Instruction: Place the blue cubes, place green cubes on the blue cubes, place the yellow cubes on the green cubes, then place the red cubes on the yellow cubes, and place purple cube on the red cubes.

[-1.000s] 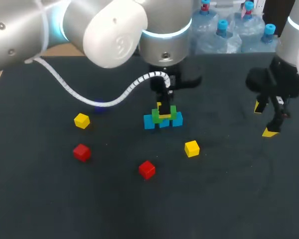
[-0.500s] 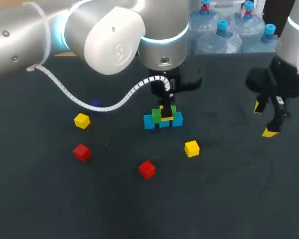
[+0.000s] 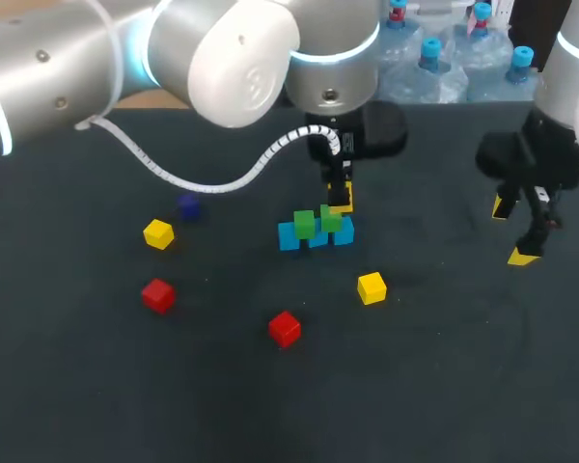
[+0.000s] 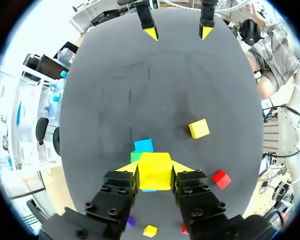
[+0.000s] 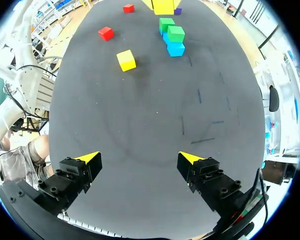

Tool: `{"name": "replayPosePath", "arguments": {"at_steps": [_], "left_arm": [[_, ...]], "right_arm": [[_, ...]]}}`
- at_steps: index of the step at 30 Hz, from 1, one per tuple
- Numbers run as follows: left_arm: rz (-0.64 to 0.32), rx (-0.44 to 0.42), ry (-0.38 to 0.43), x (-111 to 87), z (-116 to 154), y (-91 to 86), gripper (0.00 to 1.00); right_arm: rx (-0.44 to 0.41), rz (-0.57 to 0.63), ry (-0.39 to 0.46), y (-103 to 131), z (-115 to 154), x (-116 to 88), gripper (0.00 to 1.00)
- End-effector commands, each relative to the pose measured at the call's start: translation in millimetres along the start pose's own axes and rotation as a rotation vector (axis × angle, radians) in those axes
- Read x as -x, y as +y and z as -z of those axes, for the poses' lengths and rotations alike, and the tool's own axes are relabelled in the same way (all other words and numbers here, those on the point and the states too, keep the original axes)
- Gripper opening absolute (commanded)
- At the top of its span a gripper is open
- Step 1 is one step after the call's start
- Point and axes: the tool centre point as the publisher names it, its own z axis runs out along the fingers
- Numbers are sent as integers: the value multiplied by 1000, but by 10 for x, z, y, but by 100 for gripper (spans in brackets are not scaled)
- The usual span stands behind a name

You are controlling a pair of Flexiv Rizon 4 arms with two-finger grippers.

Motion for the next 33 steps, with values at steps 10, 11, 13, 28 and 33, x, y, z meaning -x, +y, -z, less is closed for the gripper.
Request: {"name": "replayPosePath", "arguments": {"at_steps": [10, 11, 13, 28, 33], "left_arm": [[75, -71, 84, -102, -23, -24, 0], [79, -75, 85, -111, -34, -27, 0], [82, -77, 87, -132, -66, -26, 0], [118, -91, 55, -233, -250, 42, 0], [119, -109, 60, -227, -273, 52, 0]], "right_arm": [[-2, 0, -1, 4, -2, -5, 100], [-2, 0, -1, 4, -2, -5, 100], [-2, 0, -1, 4, -2, -5, 100], [-2, 0, -1, 4, -2, -5, 100], [-2, 0, -1, 4, -2, -5, 100]]}}
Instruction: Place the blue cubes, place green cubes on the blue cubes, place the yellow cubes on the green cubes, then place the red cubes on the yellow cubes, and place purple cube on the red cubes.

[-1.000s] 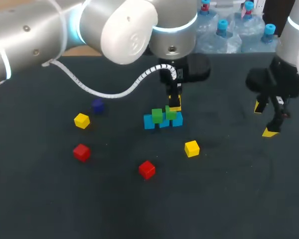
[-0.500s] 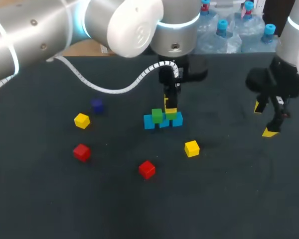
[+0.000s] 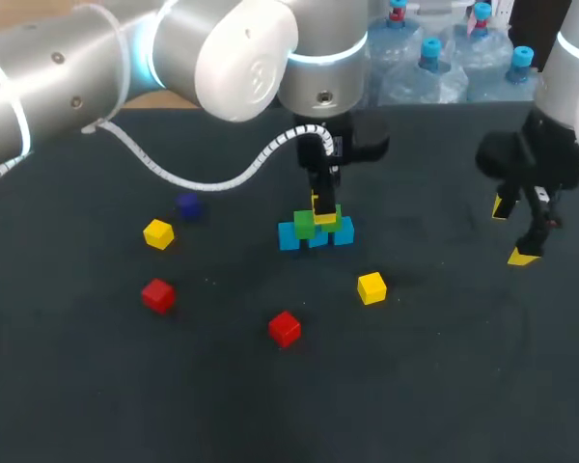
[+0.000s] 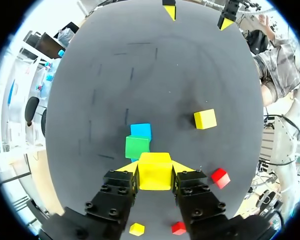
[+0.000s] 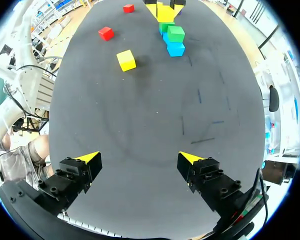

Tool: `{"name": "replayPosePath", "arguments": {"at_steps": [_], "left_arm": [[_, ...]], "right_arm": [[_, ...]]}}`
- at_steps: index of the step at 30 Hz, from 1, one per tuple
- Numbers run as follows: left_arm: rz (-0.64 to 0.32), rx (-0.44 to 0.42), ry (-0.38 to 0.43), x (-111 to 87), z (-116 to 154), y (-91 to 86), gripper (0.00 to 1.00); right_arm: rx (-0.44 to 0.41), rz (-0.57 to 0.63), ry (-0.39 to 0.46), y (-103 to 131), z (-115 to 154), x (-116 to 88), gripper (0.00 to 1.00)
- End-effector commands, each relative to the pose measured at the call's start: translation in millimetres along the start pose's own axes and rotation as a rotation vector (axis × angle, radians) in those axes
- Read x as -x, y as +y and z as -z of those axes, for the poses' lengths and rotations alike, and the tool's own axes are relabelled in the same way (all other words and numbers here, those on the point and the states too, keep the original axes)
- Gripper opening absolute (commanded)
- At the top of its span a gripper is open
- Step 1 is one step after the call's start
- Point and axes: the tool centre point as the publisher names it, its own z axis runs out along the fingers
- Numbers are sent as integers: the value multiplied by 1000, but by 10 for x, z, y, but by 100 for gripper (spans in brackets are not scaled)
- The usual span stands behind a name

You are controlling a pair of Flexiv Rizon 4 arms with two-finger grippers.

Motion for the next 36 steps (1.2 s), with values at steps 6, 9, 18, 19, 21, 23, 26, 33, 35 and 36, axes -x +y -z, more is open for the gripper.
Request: {"name": "replayPosePath", "arguments": {"at_steps": [6, 9, 18, 19, 21, 23, 26, 33, 35, 36], "left_arm": [[-14, -23, 1, 65, -45, 83, 0], [-16, -24, -3, 71, -58, 99, 0], [-6, -29, 0, 40, -77, 128, 0], [-5, -29, 1, 38, -78, 130, 0], [-5, -30, 1, 38, -79, 132, 0], [-4, -30, 2, 37, -84, 136, 0], [-2, -33, 2, 33, -96, 140, 0], [5, -30, 3, 6, -98, 149, 0], [6, -29, 4, 3, -98, 152, 0], [6, -29, 5, 1, -98, 154, 0]], "right_arm": [[-2, 0, -1, 4, -2, -5, 100], [-2, 0, -1, 4, -2, -5, 100], [-2, 0, -1, 4, -2, -5, 100], [-2, 0, -1, 4, -2, -5, 100], [-2, 0, -1, 4, -2, -5, 100], [-2, 0, -1, 4, -2, -5, 100], [-2, 0, -1, 4, -2, -5, 100], [-2, 0, -1, 4, -2, -5, 100], [-2, 0, -1, 4, -2, -5, 100], [-2, 0, -1, 4, -2, -5, 100]]}}
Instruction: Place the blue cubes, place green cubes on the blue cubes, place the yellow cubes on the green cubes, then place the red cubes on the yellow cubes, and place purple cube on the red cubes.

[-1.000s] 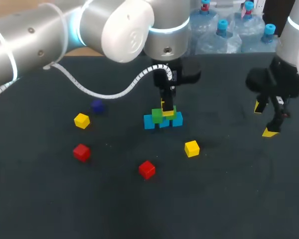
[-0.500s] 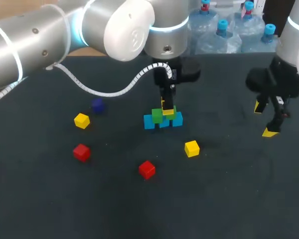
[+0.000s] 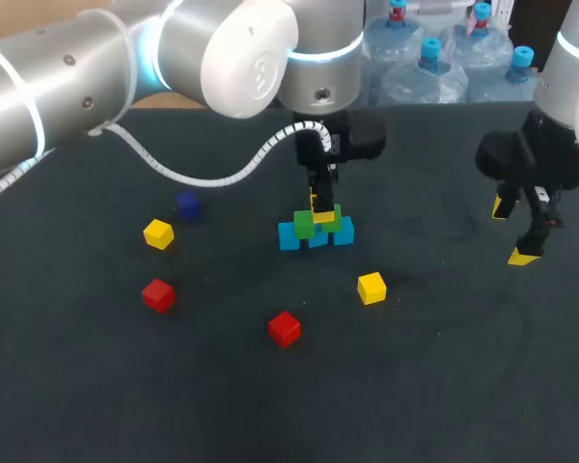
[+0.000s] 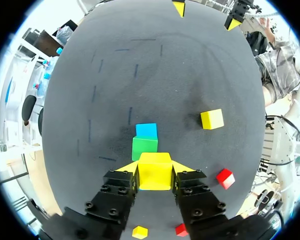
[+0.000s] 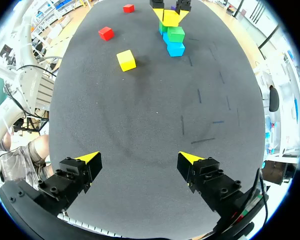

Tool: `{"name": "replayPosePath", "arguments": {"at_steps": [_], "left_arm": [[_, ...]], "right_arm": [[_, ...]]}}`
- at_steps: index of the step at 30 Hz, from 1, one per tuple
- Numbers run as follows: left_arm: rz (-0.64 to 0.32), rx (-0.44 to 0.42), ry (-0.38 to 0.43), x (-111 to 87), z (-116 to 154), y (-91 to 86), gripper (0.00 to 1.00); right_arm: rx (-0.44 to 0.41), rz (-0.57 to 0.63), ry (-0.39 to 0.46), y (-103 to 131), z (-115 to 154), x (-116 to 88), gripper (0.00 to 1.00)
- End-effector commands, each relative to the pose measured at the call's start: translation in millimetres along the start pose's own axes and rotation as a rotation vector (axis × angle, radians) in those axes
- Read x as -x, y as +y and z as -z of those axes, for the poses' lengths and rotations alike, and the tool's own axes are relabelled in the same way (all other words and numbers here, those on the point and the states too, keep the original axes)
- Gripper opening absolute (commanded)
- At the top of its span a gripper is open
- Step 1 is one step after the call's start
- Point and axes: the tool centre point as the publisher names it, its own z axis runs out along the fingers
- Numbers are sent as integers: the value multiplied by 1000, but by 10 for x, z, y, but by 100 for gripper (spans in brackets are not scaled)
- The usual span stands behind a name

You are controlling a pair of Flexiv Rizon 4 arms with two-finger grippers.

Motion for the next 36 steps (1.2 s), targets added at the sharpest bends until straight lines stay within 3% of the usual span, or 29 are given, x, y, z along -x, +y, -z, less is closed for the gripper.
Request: {"name": "replayPosePath", "arguments": {"at_steps": [1, 36], "left_arm": [[1, -3, 6, 2, 6, 28, 0], [13, -10, 9, -18, -43, 75, 3]], "right_arm": [[-2, 0, -1, 4, -2, -5, 100], [-2, 0, -1, 4, -2, -5, 100]]}}
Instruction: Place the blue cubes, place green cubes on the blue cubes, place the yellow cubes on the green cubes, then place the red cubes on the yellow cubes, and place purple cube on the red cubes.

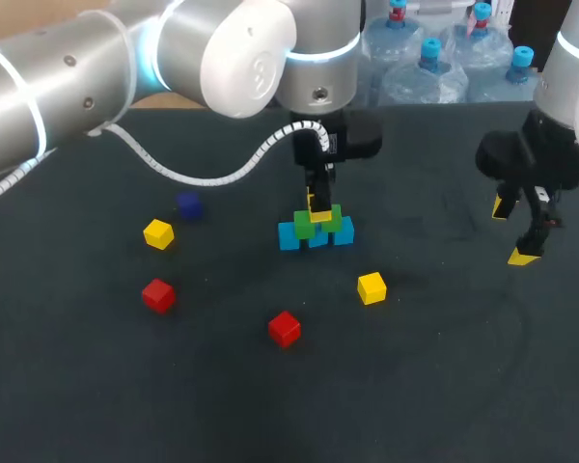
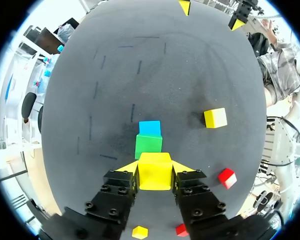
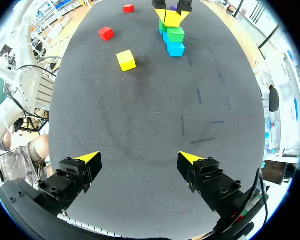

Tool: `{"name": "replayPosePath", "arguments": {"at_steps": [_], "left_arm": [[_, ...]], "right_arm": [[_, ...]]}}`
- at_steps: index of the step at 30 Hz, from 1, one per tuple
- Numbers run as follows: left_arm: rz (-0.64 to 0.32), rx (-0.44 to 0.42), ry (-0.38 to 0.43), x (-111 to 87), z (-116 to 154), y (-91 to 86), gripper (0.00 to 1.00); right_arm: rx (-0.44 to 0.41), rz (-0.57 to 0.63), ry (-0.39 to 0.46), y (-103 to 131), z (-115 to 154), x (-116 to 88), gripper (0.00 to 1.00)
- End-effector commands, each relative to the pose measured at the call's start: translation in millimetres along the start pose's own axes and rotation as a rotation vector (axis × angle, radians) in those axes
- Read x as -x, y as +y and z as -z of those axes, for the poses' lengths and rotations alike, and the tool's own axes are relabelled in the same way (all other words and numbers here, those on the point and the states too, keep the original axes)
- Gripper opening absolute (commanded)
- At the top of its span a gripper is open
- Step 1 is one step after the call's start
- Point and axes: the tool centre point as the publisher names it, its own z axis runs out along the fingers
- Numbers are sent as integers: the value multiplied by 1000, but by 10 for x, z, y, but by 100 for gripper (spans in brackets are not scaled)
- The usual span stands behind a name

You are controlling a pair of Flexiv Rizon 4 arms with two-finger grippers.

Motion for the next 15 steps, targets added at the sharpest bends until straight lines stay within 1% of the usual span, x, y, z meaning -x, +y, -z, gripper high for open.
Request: {"name": "replayPosePath", "arguments": {"at_steps": [1, 4, 6, 13, 15], "left_arm": [[-1, -6, 5, 15, -5, 36, 3], [0, -4, 6, 10, -7, 42, 5], [1, -4, 7, 4, -12, 45, 3], [4, -5, 11, -12, -21, 55, 5], [5, -5, 11, -17, -25, 59, 7]], "right_arm": [[-2, 0, -1, 4, -2, -5, 100], [-2, 0, -1, 4, -2, -5, 100], [-2, 0, -1, 4, -2, -5, 100], [-2, 0, -1, 4, -2, -5, 100], [-2, 0, -1, 4, -2, -5, 100]]}}
